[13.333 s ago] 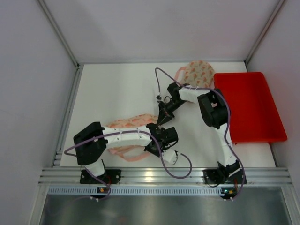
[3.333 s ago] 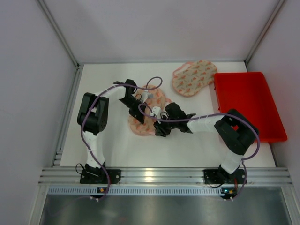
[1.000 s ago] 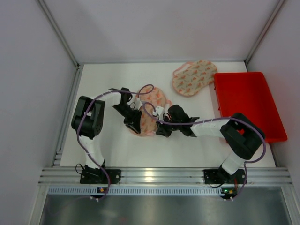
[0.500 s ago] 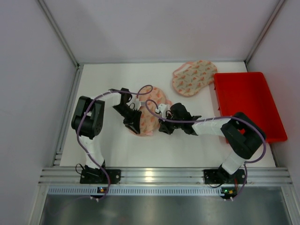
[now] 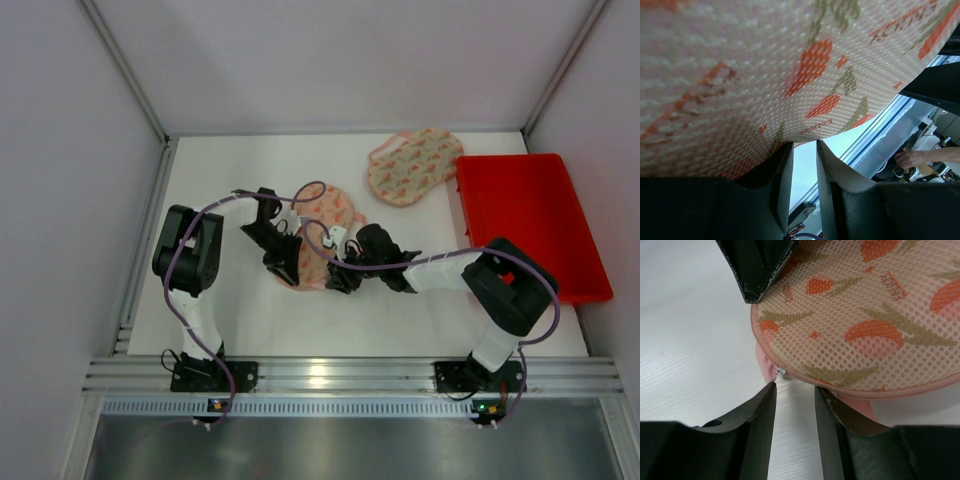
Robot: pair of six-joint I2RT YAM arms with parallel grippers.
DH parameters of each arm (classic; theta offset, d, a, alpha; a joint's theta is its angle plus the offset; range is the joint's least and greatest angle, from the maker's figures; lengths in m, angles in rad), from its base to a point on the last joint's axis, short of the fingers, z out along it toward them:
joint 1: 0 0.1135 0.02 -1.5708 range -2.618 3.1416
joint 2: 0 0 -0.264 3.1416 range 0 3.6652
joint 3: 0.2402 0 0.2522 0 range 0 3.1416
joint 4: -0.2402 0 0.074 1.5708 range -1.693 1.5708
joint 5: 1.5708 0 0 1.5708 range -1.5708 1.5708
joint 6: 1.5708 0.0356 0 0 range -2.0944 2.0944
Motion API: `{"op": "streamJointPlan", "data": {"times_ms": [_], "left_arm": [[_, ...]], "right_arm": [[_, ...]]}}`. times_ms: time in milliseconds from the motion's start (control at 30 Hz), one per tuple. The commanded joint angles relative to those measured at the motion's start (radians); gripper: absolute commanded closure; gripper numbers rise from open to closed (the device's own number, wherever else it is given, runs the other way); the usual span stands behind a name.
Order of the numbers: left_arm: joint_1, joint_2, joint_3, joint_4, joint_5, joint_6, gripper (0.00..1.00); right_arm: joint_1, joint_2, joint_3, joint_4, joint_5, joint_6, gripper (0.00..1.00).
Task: Place the bra in the laundry bag and zip it closed
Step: Zip the zipper on the laundry bag.
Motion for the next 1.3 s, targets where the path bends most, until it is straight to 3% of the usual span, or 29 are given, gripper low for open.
{"op": "streamJointPlan", "data": {"times_ms": [0,367,467,600,700,1267], "left_arm": [[0.008,0.017,0.011,0.036,-0.01,0.005,0.69],[0.008,0.034,0.017,0.036,-0.013,-0.006,0.69],[0.007,0.04,0.02,0.036,-0.013,-0.007,0.69],[0.007,0.048,0.027,0.037,-0.013,-0.009,0.69],[0.007,0.052,0.028,0.036,-0.011,-0.012,0.69],[0.007,0.054,0.028,0.037,-0.011,-0.007,0.69]], "right_arm": [[0.024,0.029,0.0,0.137,0.002,0.022,0.62],[0.037,0.064,0.003,0.216,0.035,0.081,0.67],[0.034,0.064,0.003,0.217,0.035,0.11,0.73],[0.036,0.052,-0.015,0.24,0.025,0.116,0.92],[0.036,0.037,-0.029,0.246,0.011,0.116,1.0],[-0.076,-0.072,-0.052,0.074,-0.076,0.098,0.97]]}}
